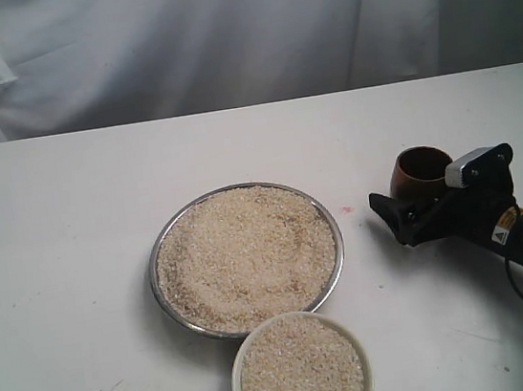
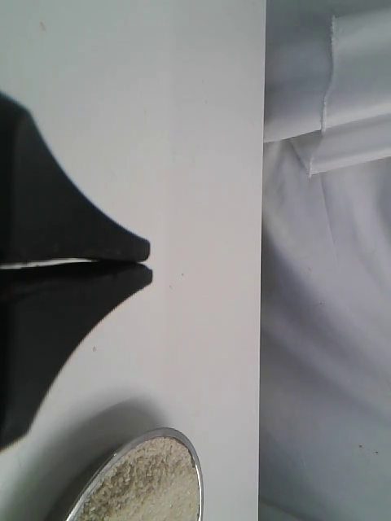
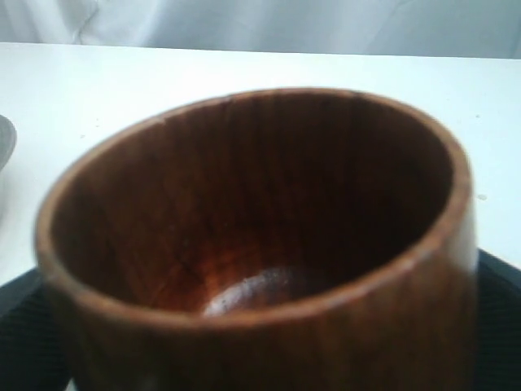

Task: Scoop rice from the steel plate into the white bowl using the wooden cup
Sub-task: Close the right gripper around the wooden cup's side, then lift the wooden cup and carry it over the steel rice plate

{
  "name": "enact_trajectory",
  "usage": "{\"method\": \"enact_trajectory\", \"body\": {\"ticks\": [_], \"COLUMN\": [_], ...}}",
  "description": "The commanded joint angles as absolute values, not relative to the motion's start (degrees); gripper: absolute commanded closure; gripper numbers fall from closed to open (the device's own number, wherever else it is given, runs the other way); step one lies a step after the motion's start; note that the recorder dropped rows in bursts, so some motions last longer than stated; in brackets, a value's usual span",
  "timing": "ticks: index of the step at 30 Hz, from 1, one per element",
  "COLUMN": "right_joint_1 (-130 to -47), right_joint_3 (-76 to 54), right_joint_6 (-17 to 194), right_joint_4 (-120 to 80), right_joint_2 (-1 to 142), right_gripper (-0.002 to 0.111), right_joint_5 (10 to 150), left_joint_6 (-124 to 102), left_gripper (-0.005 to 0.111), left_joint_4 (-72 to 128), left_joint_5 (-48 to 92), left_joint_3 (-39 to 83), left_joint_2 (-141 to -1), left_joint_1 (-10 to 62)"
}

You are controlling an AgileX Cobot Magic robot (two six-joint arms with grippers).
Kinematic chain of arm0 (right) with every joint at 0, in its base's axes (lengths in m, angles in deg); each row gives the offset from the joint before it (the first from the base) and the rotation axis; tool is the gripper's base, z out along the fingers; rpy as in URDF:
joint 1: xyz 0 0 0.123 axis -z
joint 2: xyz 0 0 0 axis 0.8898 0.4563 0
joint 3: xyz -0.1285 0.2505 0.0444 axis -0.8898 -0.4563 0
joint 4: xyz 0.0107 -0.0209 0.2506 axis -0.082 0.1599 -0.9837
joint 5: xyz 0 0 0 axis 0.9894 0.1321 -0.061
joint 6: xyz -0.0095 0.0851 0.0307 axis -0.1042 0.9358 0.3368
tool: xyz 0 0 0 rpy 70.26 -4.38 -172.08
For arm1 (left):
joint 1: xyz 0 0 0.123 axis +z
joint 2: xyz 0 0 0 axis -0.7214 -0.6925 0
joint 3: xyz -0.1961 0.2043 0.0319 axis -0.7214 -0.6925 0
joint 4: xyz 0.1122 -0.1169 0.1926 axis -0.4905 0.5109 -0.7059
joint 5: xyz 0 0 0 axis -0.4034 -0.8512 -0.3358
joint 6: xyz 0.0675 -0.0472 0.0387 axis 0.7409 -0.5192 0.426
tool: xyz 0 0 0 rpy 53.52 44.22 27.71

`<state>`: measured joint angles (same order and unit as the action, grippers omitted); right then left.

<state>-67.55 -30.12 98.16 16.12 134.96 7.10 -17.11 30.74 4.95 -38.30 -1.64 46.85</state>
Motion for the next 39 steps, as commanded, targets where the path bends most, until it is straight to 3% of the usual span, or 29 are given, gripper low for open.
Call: {"method": "enact_trajectory", "body": {"ticks": [1, 28, 32, 34, 35, 36, 39], "right_joint_1": [-67.85, -68.19, -68.19, -68.19, -68.19, -68.19, -68.19], "right_joint_3": [-30.20, -30.20, -30.20, -30.20, -30.20, -30.20, -30.20], "right_joint_6": [99.61, 99.50, 99.66, 99.77, 102.23, 103.70, 108.27], "right_joint_4": [16.65, 15.52, 15.03, 14.65, 14.65, 14.65, 18.28], "right_joint_2": [135.74, 134.10, 134.10, 134.10, 134.00, 133.81, 131.23], "right_gripper": [0.012, 0.012, 0.017, 0.027, 0.041, 0.048, 0.102], "right_joint_5": [10.07, 10.07, 10.07, 10.07, 10.07, 10.07, 10.07], "left_joint_6": [-17.29, -17.29, -17.29, -17.29, -17.29, -17.29, -17.29], "left_gripper": [0.107, 0.107, 0.107, 0.107, 0.107, 0.107, 0.107], "left_joint_4": [30.78, 30.78, 30.78, 30.78, 30.78, 30.78, 30.78], "left_joint_5": [5.31, 5.31, 5.31, 5.31, 5.31, 5.31, 5.31], "left_joint_3": [-38.56, -38.56, -38.56, -38.56, -38.56, -38.56, -38.56], "left_joint_2": [-1.35, -1.35, -1.35, -1.35, -1.35, -1.35, -1.35], "left_joint_1": [46.76, 46.76, 46.76, 46.76, 46.76, 46.76, 46.76]}}
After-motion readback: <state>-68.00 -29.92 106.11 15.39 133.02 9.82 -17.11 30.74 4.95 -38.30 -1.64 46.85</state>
